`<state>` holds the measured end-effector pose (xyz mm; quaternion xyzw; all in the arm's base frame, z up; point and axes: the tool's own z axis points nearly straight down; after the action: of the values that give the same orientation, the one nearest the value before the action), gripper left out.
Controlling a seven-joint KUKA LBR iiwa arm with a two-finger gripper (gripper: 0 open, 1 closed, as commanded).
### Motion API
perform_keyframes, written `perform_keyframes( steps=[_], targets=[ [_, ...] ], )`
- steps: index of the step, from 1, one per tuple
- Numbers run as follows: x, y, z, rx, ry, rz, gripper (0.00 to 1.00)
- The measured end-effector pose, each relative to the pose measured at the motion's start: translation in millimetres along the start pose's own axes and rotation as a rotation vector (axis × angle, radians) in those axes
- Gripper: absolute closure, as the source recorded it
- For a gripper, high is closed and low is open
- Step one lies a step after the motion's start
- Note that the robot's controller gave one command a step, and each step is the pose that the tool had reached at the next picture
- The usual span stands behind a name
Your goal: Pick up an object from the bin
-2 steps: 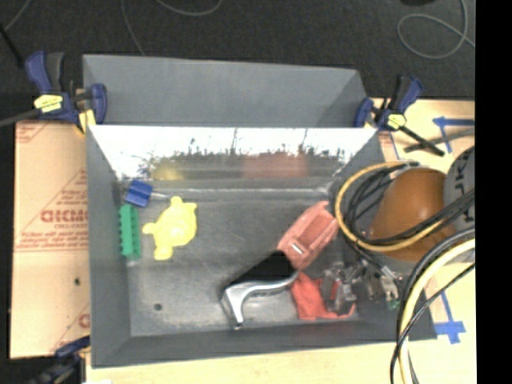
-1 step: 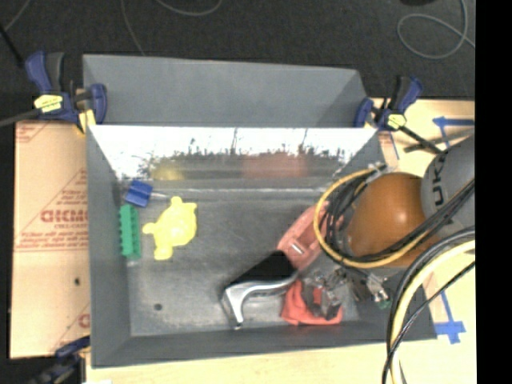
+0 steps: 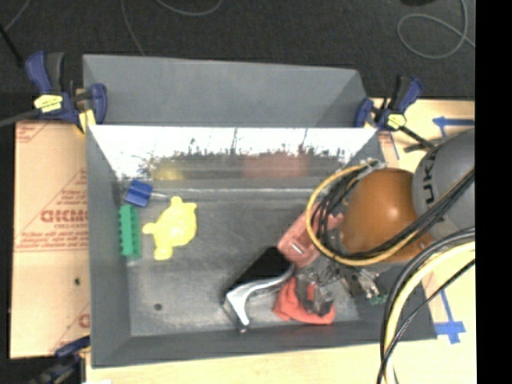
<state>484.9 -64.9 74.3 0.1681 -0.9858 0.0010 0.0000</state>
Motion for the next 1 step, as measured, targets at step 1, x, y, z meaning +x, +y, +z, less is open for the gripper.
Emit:
perform_keyframes(
  steps=[1],
  targets=[
    [-27.9, -15.3, -7.8, -0.002, 0.008, 0.276, 1.00]
  ],
)
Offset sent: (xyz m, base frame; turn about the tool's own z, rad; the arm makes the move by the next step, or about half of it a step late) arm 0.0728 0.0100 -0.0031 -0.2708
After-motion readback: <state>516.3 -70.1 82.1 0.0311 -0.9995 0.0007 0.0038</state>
